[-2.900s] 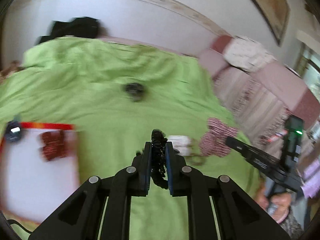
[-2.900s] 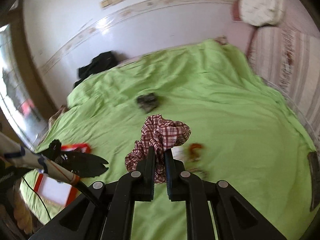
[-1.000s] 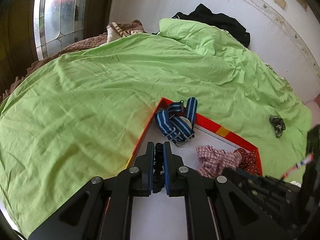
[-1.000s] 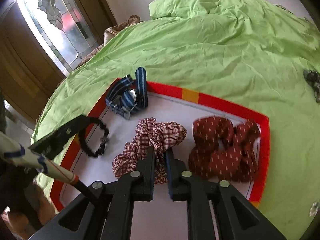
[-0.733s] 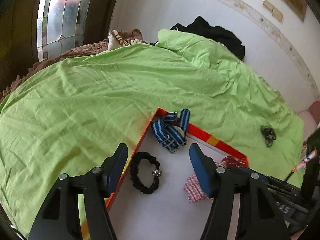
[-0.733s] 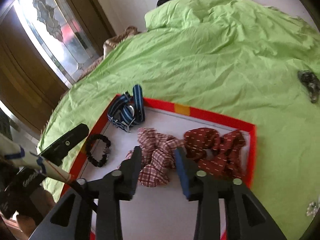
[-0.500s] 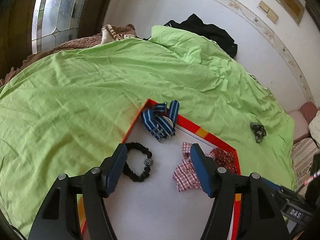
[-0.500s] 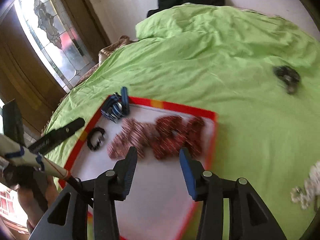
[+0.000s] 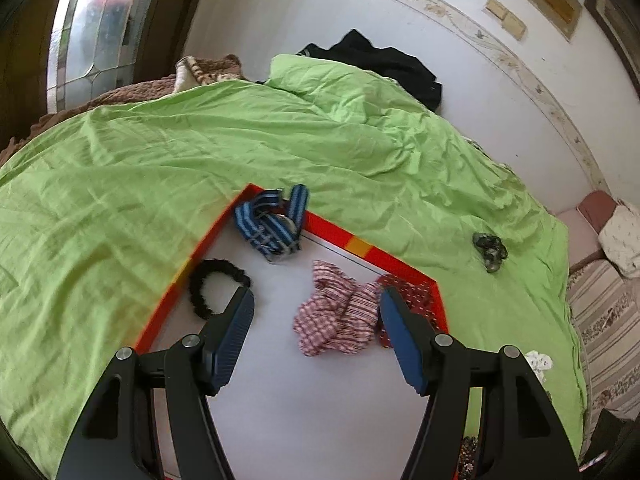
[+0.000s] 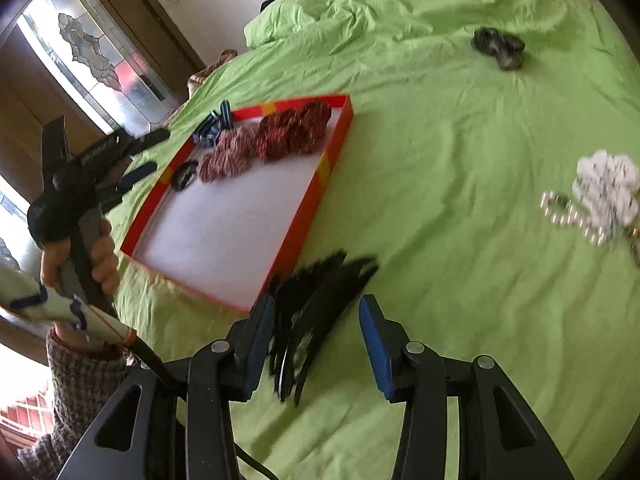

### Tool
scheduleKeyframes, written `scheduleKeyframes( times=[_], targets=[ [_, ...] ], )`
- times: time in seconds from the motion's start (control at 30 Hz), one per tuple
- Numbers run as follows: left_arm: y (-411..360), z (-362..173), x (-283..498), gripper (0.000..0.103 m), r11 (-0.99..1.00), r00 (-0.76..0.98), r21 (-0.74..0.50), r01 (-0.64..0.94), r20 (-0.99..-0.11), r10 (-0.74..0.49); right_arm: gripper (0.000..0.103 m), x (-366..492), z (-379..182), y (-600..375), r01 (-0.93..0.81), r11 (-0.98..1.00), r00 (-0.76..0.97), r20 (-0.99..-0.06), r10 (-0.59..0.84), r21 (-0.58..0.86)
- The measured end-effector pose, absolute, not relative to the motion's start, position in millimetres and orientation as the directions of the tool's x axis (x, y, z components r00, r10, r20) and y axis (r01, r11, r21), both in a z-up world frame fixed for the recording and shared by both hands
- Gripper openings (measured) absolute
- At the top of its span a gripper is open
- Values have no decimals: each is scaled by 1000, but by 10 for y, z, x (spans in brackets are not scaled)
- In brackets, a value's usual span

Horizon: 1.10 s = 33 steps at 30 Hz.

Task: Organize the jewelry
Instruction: 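Move both tools back to the remaining items on the sheet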

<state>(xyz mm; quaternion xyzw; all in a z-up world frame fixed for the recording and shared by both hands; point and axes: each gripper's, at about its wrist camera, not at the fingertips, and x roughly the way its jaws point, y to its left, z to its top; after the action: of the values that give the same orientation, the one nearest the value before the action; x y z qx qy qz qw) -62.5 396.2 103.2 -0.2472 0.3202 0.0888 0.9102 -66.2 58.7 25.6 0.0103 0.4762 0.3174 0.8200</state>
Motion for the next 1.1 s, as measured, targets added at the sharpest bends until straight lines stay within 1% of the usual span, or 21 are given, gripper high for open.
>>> scheduleKeyframes(
  times=[0.1,0.3,0.43,0.63,0.77,0.9,1.1],
  targets=[
    [3840,1042,-614,65,876,782,-379,-297,-624,-5,48,-717,157,573,-497,828,379,-794,476,260],
    [3506,1152,-666,65,905,805,-381,-189,-588,-79,48,-704,120,58,-389,877,434,-783,445,283],
    [3115,1213,-682,65,923,802,-376,-80,-575,-165,48,-692,108,-273,-328,884,445,-770,456,334],
    [2518,1138,-748,65,931,748,-361,51,-604,-275,48,-828,172,-589,-306,889,500,-738,454,340],
    [2213,971,-849,65,920,688,-381,92,-644,-335,48,-904,200,-845,-281,900,541,-719,436,334],
    [1911,785,-982,65,923,642,-366,115,-682,-350,48,-917,184,-1132,-230,907,575,-703,419,352],
    [1589,630,-1106,65,954,626,-263,146,-722,-295,48,-834,178,-1477,-159,913,610,-690,389,375]
  ],
)
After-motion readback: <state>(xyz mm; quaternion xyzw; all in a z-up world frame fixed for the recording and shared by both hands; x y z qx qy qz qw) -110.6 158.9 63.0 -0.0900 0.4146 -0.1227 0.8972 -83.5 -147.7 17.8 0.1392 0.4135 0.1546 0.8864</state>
